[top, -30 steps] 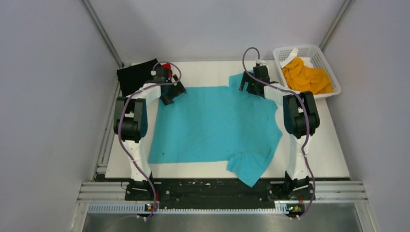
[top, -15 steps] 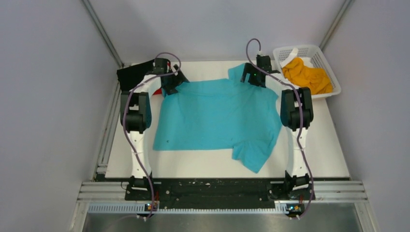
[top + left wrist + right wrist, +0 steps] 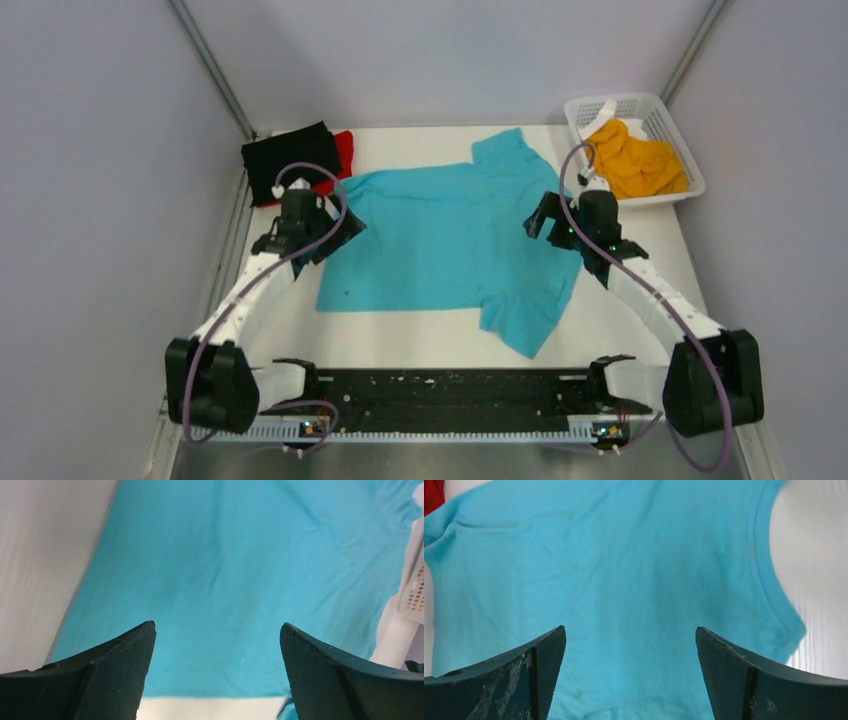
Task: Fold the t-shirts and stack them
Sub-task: Flatten out the tshirt, then grab the side of the flattened tshirt closest away from the robot with both arms
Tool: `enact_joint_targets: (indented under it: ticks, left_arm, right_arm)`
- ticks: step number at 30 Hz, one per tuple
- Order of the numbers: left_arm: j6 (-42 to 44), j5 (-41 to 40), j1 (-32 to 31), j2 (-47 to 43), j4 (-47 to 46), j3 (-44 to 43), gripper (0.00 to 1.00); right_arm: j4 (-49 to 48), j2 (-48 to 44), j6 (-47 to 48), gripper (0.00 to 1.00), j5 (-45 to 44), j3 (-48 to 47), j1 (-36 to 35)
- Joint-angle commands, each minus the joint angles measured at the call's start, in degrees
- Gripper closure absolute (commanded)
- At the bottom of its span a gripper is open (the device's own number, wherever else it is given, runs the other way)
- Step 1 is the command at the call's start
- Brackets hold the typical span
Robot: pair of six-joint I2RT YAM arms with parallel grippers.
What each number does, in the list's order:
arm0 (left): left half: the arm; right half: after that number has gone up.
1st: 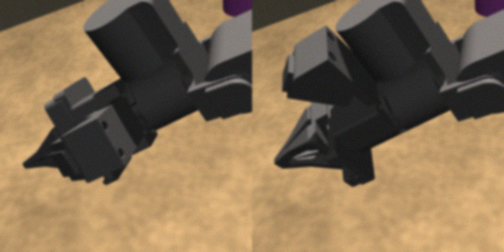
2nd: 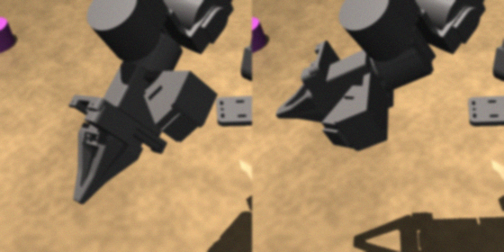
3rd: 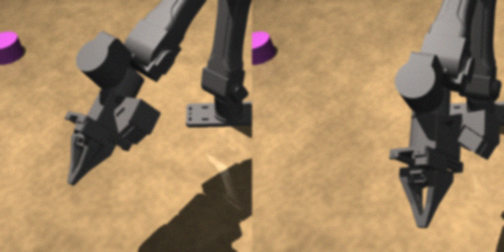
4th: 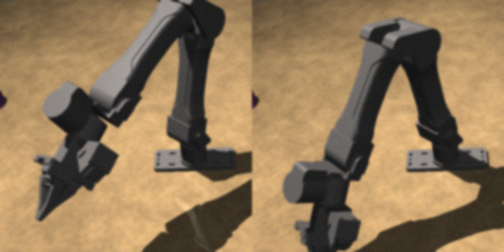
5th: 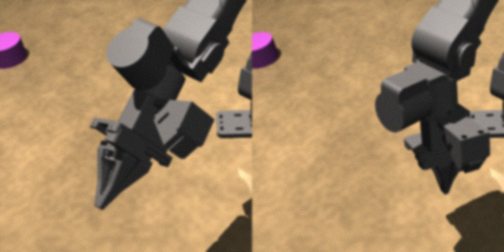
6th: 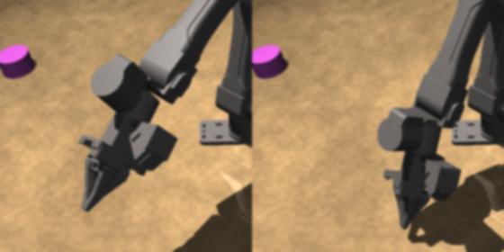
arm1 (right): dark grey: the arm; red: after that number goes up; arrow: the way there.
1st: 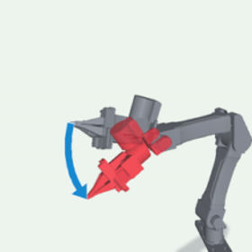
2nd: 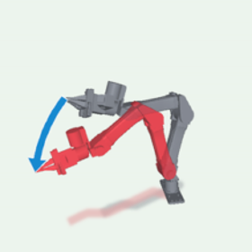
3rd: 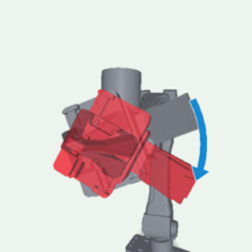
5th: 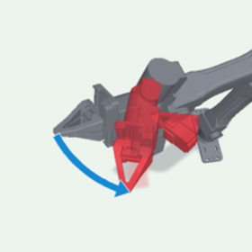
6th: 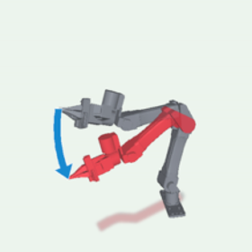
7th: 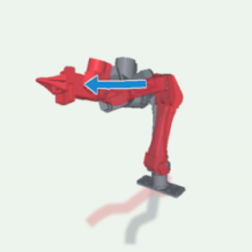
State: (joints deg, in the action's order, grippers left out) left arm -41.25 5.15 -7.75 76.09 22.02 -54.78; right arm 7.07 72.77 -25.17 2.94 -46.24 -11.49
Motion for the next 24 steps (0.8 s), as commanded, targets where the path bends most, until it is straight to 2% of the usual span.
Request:
enact_joint_targets:
  ticks: [1,6,9,13,16,21,24]
  left_arm:
    - [-5.77,-9.32,0.1,-15.08,4.1,15.68,0.02]
    - [-11.71,-14.19,0.1,-30.36,8.99,27.58,0.01]
    - [-15.35,-16.27,0.1,-36.87,11.3,33.19,0.01]
    - [-18.08,-19.01,0.1,-43.23,15.24,36.57,0.03]
    - [-20.01,-21.68,0.1,-44.83,14.54,38.94,0.07]
    - [-21.05,-20.81,0.1,-40.79,5.73,41.75,0.23]
    - [-22.27,-21.83,0.1,-36.04,3.43,40.73,0.34]
  right_arm:
    - [-1.35,-12.81,-5.35,0.01,0.57,11.88,-0.28]
    - [1.11,-23.83,-5.33,0.01,-0.64,17.72,-0.19]
    - [1.17,-26.57,-5.64,0.01,-1.22,19.31,-0.13]
    - [1.21,-28.01,-5.64,0.01,-0.21,19.77,-0.19]
    - [1.34,-28.02,-5.51,0.01,-0.38,19.86,-0.19]
    - [1.36,-27.95,-5.33,0.01,-0.85,20.03,-0.17]
    - [1.7,-27.87,-5.31,0.01,-1.49,19.91,-0.13]
